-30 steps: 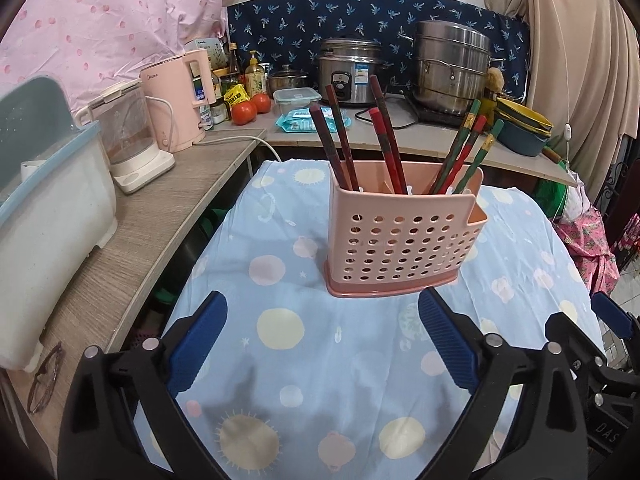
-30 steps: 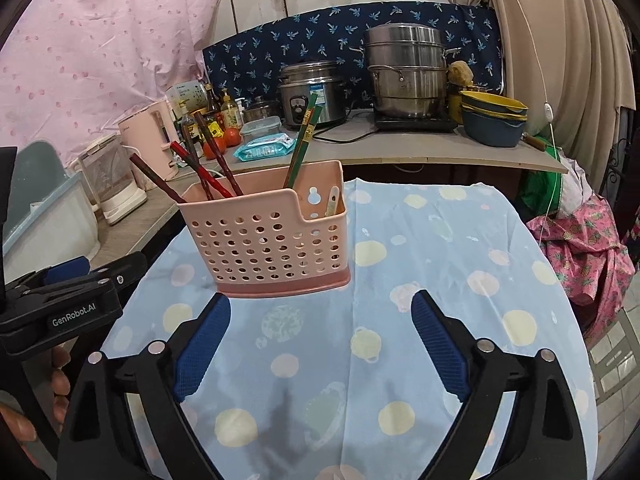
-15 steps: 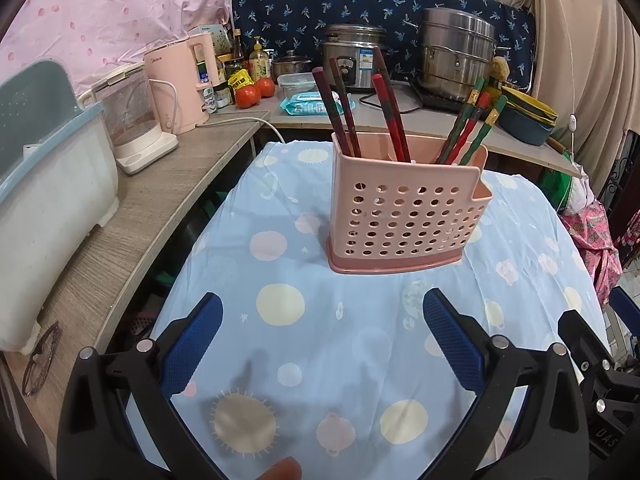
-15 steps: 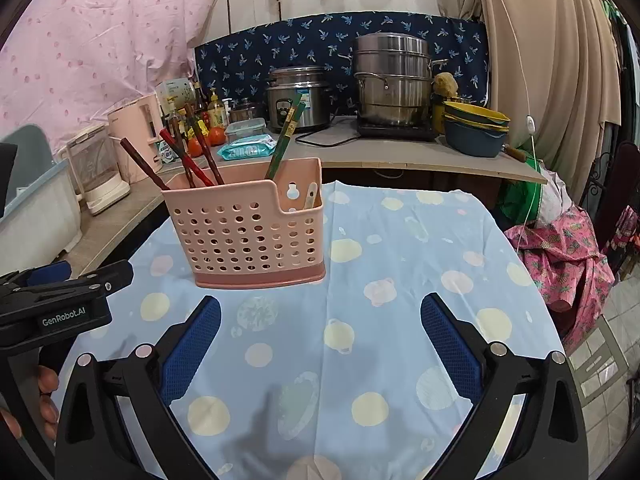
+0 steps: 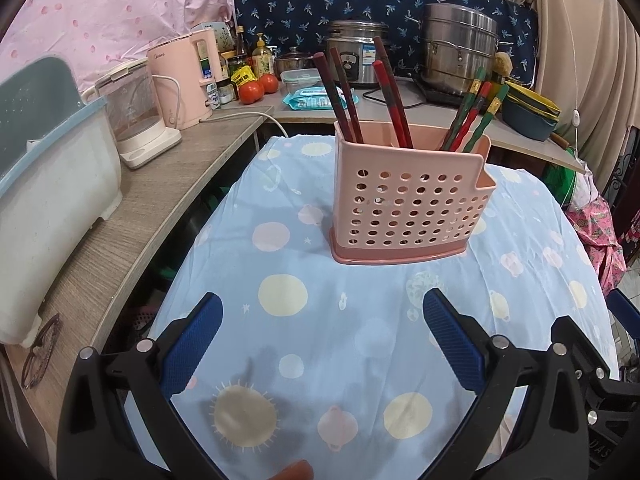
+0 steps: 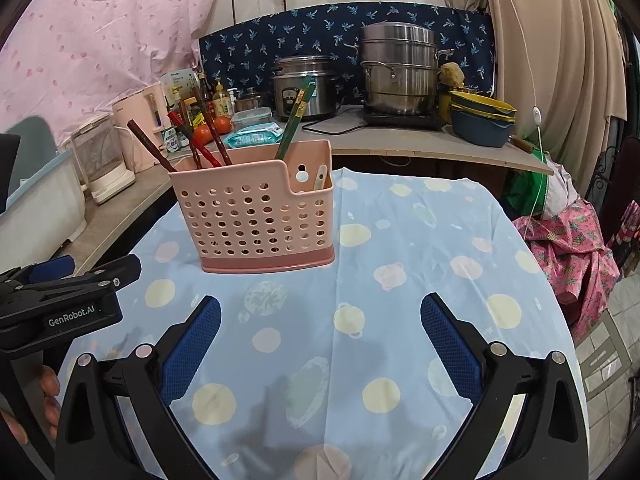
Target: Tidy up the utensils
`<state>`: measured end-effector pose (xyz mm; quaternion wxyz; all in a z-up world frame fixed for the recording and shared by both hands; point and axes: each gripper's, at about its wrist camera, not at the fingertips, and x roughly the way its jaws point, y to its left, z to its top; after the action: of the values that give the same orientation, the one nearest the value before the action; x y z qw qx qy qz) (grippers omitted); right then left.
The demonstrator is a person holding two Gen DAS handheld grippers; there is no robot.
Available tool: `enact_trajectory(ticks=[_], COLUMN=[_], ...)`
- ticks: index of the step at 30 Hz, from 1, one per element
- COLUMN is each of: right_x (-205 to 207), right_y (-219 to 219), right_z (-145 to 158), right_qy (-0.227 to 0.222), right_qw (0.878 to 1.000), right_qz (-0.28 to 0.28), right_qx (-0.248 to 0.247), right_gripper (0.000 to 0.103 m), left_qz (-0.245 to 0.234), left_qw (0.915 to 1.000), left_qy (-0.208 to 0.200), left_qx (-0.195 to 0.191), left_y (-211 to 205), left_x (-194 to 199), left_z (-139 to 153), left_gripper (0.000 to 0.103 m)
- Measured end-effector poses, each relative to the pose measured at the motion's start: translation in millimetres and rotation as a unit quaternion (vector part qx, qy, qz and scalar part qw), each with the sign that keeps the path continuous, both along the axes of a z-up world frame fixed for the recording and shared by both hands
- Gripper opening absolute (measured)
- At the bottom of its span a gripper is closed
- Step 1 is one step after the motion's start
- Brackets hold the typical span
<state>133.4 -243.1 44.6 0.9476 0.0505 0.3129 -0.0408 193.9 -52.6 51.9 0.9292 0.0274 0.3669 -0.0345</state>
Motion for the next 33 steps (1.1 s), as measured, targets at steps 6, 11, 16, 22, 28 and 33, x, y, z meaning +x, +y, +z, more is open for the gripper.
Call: enact_trajectory(ticks=[6, 11, 16, 22, 28, 33], right_x=[0.6, 1.4, 1.3, 1.0, 1.1, 0.7], right_y=[0.1, 1.0, 1.9, 2.5, 3.1, 3.5], right_z=[-2.2, -4.1, -5.2, -5.5, -7.4, -8.9], right_qy=[0.004, 0.008, 0.011, 0.012, 0.014, 0.015], right_qw=[1.000, 1.000, 1.000, 1.000, 1.000, 1.000], right_qz=[0.001, 0.004, 0.005, 0.006, 0.007, 0.008], right_qx=[-0.001, -0.004, -0.004, -0.004, -0.004, -0.003], right_gripper=[0.096, 0.096, 0.096, 0.096, 0.096, 0.096], left_qz=[0.008, 0.013, 0.011, 0.013, 0.009, 0.002], left_qw=[1.0000, 0.9999, 0.9999, 0.9998, 0.9999, 0.9999], left_qy=[-0.001, 0.001, 0.001, 0.006, 0.003, 0.003], left_qx=[0.004, 0.006, 0.009, 0.010, 0.009, 0.013], left_y=[0.9, 2.6, 1.5, 1.0, 0.3, -1.9], left_x=[-0.1, 0.0, -1.6, -2.3, -4.8, -5.3], left_z=[-1.5, -3.1, -3.8, -5.5, -4.9, -5.1], left_gripper=[0.096, 0.096, 0.096, 0.096, 0.096, 0.096])
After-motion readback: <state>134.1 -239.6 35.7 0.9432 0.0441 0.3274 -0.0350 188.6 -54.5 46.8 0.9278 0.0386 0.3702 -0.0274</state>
